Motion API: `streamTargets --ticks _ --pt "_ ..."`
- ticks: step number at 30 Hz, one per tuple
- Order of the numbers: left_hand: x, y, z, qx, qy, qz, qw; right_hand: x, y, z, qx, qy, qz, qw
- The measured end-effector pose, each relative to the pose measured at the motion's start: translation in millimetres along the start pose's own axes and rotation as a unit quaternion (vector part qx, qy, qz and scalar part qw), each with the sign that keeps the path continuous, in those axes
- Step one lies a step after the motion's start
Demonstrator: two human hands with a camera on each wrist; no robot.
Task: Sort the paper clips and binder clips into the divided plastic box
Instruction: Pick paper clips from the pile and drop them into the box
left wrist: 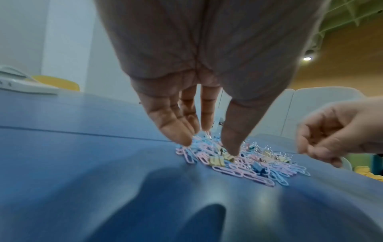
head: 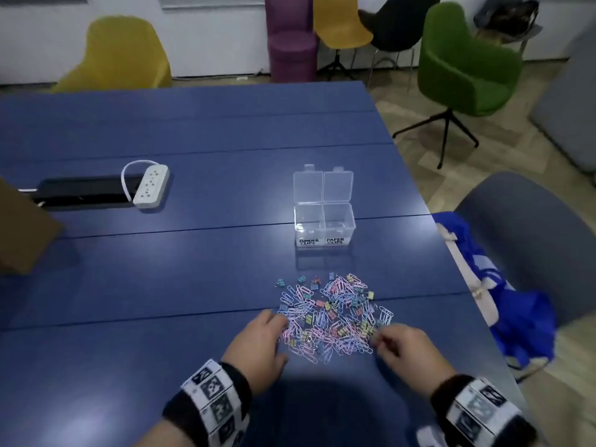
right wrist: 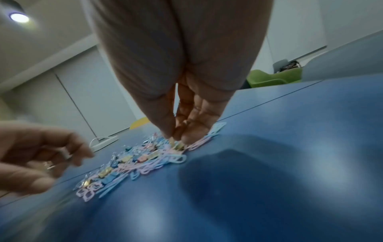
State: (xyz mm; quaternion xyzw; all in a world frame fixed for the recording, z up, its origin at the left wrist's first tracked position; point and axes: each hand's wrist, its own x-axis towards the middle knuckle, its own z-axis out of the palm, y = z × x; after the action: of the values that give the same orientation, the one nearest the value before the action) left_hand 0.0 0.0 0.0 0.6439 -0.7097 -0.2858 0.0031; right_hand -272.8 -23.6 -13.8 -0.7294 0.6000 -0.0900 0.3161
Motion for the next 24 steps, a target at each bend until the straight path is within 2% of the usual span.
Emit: streamTargets --ticks 3,5,8,12,14,21,24 --pt "16 10 0 -0.001 0.037 0.0 0.999 18 -22 10 -0.002 -0.015 -0.018 1.0" --pt "27 9 -2 -0.031 0.034 -0.041 0.998 25 -37 15 -0.01 -0.026 -0.04 0.999" --pt "38 -2 -4 -0.074 0.003 -0.101 0.992 33 -41 14 -0.031 0.022 -0.057 0.998" --pt "47 -1 -3 -0.051 -0.025 -0.089 0.994 63 -43 1 -0.017 0.094 -0.022 0.995" --pt "49 2 -3 -0.051 -0.025 -0.079 0.995 79 -43 -6 -0.032 0.075 -0.007 0.997" --pt "55 1 -5 -0.095 -0.004 -0.076 0.993 102 -45 -5 -0.142 -0.062 -0.021 0.988" --pt "57 -2 -7 -0.112 0.009 -0.091 0.99 103 -47 -4 -0.175 -0.085 -0.024 0.981"
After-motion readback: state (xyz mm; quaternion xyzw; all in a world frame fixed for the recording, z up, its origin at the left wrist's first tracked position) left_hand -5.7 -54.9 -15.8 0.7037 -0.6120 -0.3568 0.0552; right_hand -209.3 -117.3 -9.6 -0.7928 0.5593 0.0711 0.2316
